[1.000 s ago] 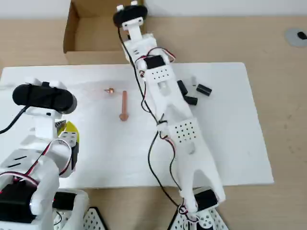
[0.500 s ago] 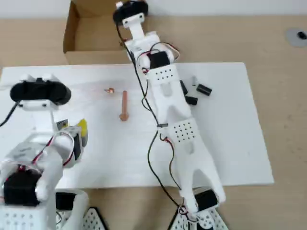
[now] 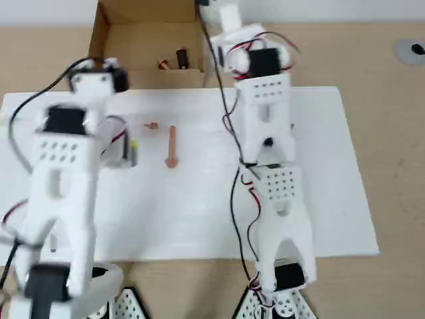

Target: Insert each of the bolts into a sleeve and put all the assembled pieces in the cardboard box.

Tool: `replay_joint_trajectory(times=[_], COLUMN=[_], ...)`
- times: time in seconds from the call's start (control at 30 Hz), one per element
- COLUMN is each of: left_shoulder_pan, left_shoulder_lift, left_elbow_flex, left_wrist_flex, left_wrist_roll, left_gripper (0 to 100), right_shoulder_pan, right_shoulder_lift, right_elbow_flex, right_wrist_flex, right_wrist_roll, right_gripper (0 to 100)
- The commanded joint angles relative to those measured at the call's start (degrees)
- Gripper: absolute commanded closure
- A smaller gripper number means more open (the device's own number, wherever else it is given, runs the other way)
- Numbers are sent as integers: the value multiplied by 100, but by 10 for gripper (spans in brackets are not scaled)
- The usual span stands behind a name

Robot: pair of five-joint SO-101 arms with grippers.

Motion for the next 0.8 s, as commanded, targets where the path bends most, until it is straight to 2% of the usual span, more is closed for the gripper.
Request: replay_joint_trajectory(times=[0.0,0.1,0.17,0.4,0.5,0.67,0.77], left_shoulder_pan=[448,527,501,-369,-554,-510,-413], left_shoulder_lift=[558,936,1121,1323,1341,1684,1956], left_elbow_flex=[-897,-1301,-1486,-1837,-1767,-1785,-1785], left_wrist_flex=[70,70,70,35,35,18,-158], left_wrist_roll=[-571,-1090,-1705,-4976,-6031,-6936,-7156], left_gripper=[836,836,836,837,874,929,929], right_shoulder_pan=[259,409,567,1077,1367,1692,1754], right_shoulder_lift=[-954,-1349,-1596,-2589,-3099,-3952,-4514], right_elbow_flex=[-295,-295,-286,-251,-251,-251,-242], right_wrist_flex=[703,1424,1468,1468,1468,1468,1468], right_wrist_roll=[44,44,35,44,44,53,62], right_gripper=[759,759,759,759,759,759,760])
